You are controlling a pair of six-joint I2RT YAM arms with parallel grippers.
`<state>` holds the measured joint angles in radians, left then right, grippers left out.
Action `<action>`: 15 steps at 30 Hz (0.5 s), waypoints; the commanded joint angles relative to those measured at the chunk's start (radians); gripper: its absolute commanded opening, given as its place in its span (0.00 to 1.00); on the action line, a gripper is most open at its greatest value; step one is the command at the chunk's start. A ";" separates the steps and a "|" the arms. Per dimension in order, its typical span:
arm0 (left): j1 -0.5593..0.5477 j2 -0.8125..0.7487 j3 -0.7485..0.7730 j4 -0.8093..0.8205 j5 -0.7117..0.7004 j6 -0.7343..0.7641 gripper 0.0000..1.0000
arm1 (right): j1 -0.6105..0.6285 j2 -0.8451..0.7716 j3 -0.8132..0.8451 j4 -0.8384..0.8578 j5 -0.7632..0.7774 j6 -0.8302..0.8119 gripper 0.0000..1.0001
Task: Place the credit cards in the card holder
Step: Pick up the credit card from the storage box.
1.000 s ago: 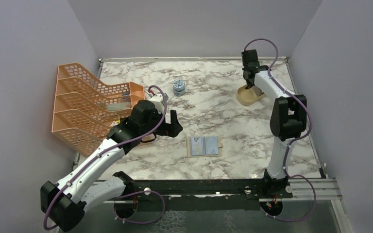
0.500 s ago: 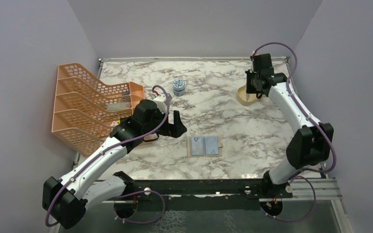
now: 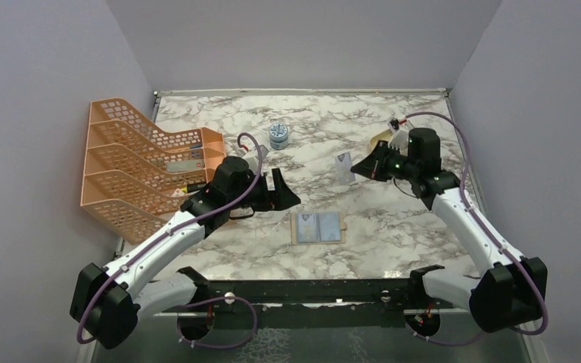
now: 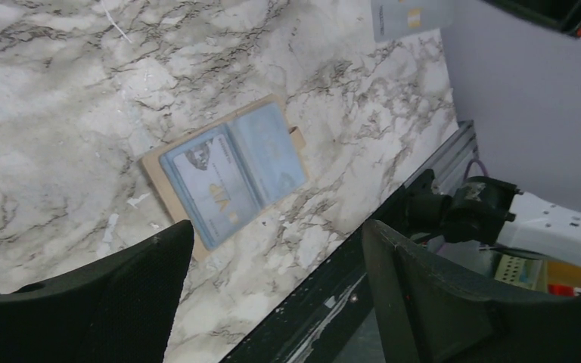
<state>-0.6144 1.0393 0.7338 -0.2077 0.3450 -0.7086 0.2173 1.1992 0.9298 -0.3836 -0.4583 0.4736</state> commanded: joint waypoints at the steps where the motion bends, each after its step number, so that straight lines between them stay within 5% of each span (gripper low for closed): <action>1: 0.007 0.002 -0.013 0.166 0.064 -0.183 0.81 | 0.005 -0.092 -0.165 0.377 -0.351 0.299 0.01; 8: 0.007 -0.027 -0.044 0.341 0.024 -0.311 0.64 | 0.008 -0.075 -0.362 0.810 -0.568 0.596 0.01; 15: 0.007 -0.011 -0.075 0.450 0.043 -0.362 0.58 | 0.055 -0.082 -0.457 1.046 -0.550 0.771 0.01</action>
<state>-0.6144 1.0275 0.6800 0.1158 0.3676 -1.0084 0.2424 1.1240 0.4892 0.4446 -0.9661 1.1107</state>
